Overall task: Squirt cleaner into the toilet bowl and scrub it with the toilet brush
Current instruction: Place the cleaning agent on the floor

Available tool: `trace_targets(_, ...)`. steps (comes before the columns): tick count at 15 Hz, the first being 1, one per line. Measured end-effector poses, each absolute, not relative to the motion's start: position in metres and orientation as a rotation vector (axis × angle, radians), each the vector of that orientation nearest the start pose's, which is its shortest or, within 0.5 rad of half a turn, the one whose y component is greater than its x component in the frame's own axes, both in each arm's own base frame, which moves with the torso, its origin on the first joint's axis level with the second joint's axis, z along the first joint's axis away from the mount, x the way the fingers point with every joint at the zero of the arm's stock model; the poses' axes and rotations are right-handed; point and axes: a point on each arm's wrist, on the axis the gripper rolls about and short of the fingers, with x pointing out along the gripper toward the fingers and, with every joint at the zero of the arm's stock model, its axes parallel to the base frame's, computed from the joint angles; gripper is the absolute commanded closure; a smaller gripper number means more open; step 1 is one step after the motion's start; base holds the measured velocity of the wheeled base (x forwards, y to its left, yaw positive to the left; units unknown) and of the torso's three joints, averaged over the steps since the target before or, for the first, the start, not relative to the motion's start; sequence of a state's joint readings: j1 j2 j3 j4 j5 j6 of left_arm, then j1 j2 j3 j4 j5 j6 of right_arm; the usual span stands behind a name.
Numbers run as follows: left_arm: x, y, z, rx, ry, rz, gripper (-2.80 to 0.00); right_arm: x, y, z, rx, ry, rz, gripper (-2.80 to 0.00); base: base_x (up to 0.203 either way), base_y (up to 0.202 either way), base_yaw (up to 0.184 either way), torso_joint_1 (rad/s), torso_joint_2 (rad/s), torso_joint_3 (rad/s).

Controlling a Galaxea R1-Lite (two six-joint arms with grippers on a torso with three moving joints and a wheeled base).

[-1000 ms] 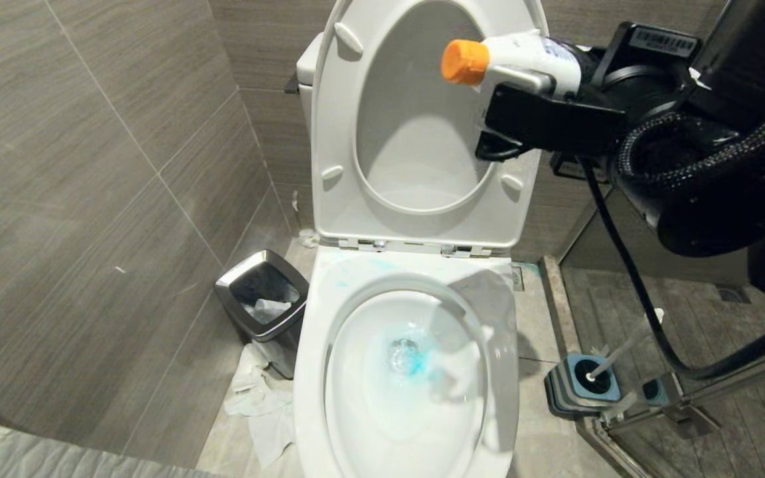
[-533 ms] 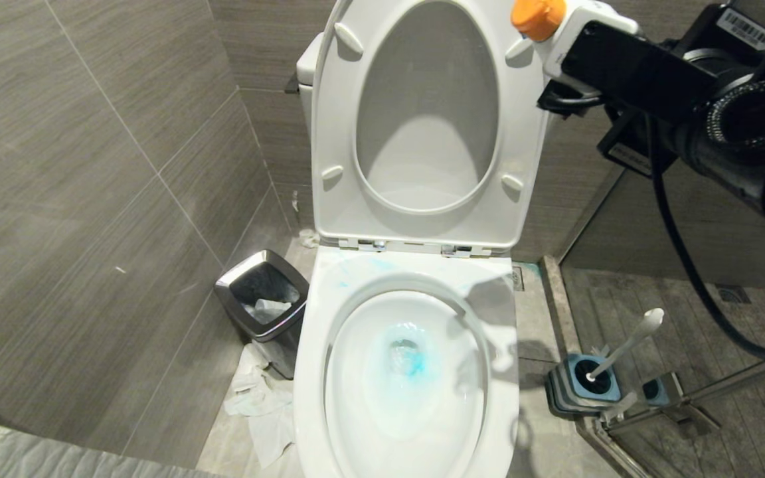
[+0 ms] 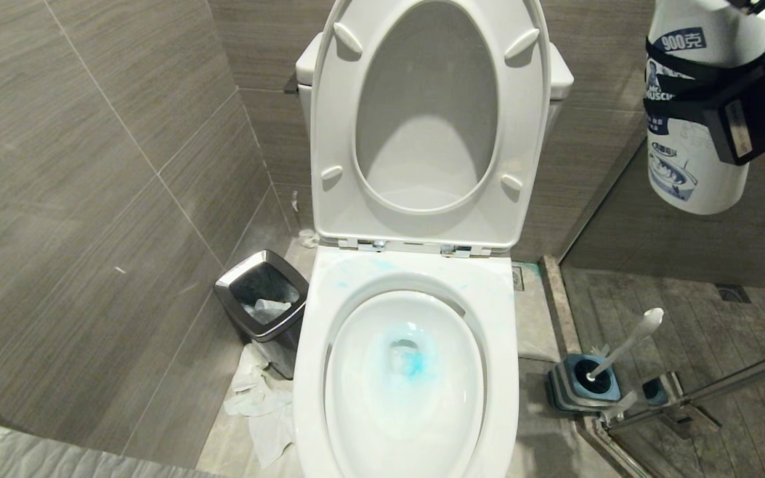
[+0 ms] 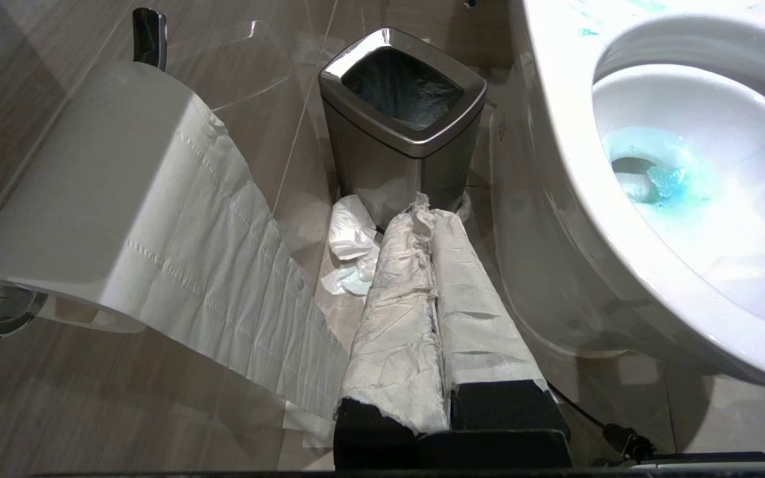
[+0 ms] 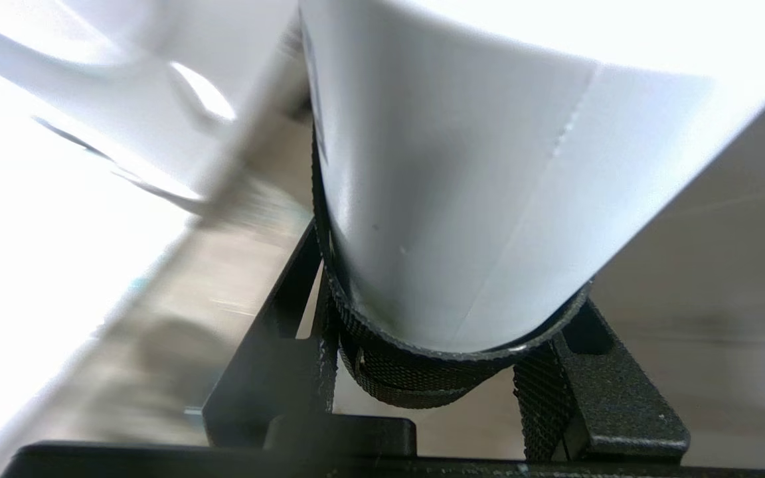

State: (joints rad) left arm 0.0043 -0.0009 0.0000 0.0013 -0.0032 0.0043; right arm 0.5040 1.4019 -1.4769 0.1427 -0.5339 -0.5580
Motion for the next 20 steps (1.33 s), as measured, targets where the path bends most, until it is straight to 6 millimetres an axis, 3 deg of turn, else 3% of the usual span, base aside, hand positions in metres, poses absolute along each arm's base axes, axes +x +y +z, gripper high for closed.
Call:
trace_targets(2,-0.023,0.000,0.075,0.004,0.001,0.001,0.00,0.189,0.086,0.380,-0.433,0.076,0.080,0.00,0.000,0.000,0.000,0.000,0.00,0.000)
trace_targets(8,-0.023,0.000,0.075,0.004,0.001,0.001,0.00,0.176,0.069,0.379,-0.070,0.085,0.129,0.00,0.000,0.000,0.000,0.000,0.00,0.000)
trace_targets(13,-0.023,0.000,0.075,0.005,0.001,0.001,0.00,0.160,0.049,0.350,-0.037,0.144,0.123,0.00,0.000,0.000,0.000,0.000,0.00,0.000)
trace_targets(20,-0.023,0.000,0.075,0.004,0.001,0.001,0.00,0.169,0.031,0.322,0.017,0.066,0.004,0.00,0.000,0.000,0.000,0.000,0.00,0.000)
